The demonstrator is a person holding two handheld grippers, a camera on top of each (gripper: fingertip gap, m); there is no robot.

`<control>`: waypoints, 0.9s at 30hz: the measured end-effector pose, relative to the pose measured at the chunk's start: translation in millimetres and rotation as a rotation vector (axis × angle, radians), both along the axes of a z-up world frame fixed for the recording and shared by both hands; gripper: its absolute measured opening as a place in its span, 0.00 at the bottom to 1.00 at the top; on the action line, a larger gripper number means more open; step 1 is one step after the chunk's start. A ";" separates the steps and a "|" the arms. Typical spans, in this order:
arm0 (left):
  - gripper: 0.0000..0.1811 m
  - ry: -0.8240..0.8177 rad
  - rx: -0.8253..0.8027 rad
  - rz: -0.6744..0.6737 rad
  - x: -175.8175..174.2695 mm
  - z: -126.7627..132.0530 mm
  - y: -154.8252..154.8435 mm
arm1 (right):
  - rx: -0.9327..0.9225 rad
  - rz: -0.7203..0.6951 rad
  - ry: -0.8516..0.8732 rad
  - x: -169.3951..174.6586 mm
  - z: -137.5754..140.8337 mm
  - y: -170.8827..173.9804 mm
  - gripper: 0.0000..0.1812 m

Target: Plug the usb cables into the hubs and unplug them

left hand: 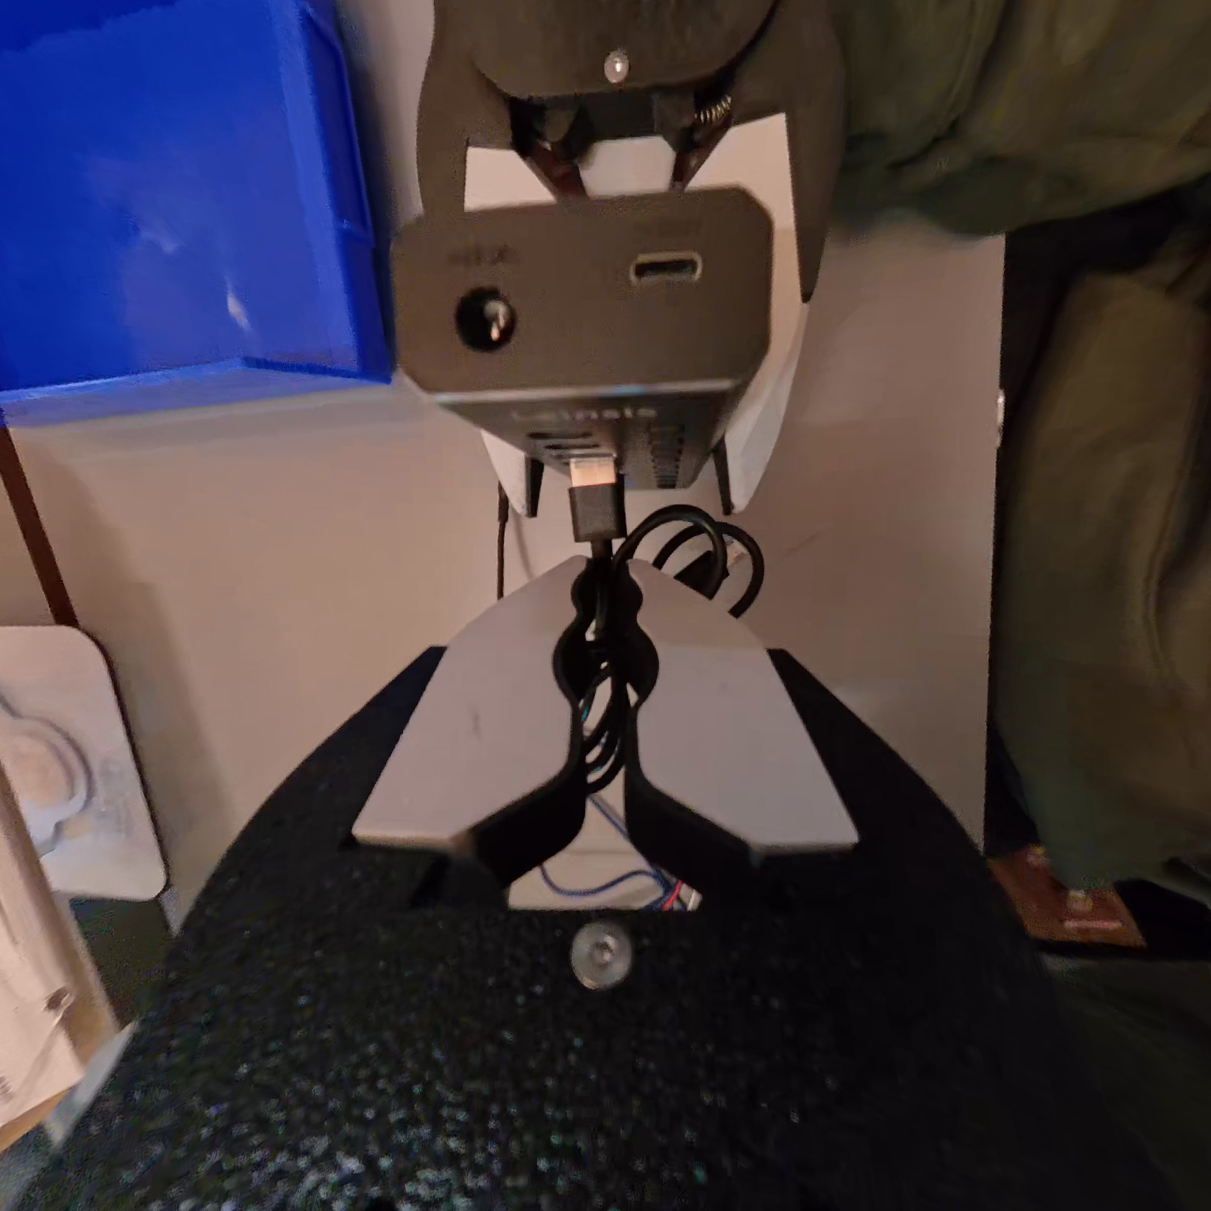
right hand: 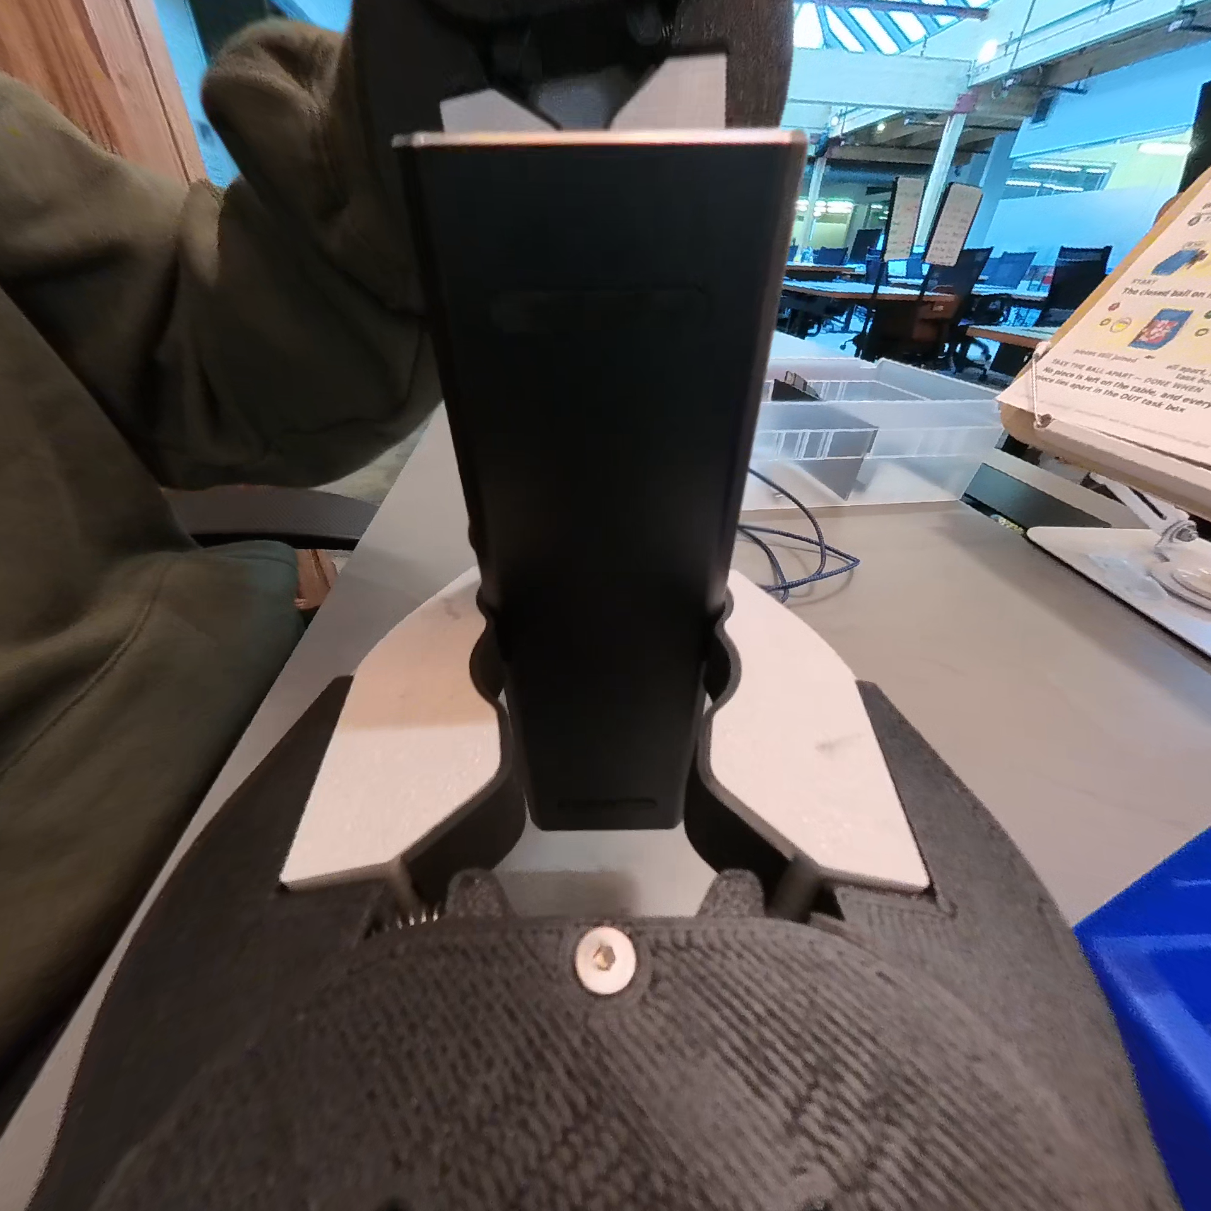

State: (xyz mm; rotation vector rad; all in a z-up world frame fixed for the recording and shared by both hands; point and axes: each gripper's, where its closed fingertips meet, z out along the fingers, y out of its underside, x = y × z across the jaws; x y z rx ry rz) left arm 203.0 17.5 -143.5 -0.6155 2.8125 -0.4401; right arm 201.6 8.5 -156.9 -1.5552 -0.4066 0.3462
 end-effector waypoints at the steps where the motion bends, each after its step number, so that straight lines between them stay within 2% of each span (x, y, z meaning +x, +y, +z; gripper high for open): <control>1: 0.03 -0.006 -0.035 0.003 0.2 -0.5 -0.7 | -0.002 0.000 -0.002 0.0 0.6 -0.4 0.33; 7: 0.02 -0.091 -0.262 0.025 3.3 3.8 -5.2 | -0.004 0.017 0.015 -3.3 0.4 0.4 0.34; 15: 0.03 -0.202 -0.316 0.082 7.9 -7.3 0.7 | -0.016 -0.023 -0.010 2.9 -9.8 5.8 0.34; 17: 0.04 -0.255 -0.362 0.119 10.0 0.0 1.5 | -0.014 -0.053 -0.027 7.1 -8.3 6.3 0.34; 19: 0.10 -0.352 -0.440 0.174 12.6 24.7 8.0 | -0.010 -0.102 -0.036 16.9 -8.0 4.6 0.34; 21: 0.14 -0.444 -0.498 0.237 8.9 53.9 29.6 | 0.004 -0.139 -0.024 27.7 -5.5 -2.0 0.33; 24: 0.15 -0.553 -0.460 0.447 -2.2 76.3 101.4 | 0.070 -0.185 0.016 43.2 9.3 -15.8 0.33; 25: 0.15 -0.536 -0.432 0.520 -10.4 72.3 126.4 | 0.102 -0.195 0.029 47.2 16.3 -21.1 0.33; 27: 0.15 -0.412 -0.369 0.624 -32.5 45.2 162.5 | 0.150 -0.204 0.055 53.5 28.5 -31.6 0.33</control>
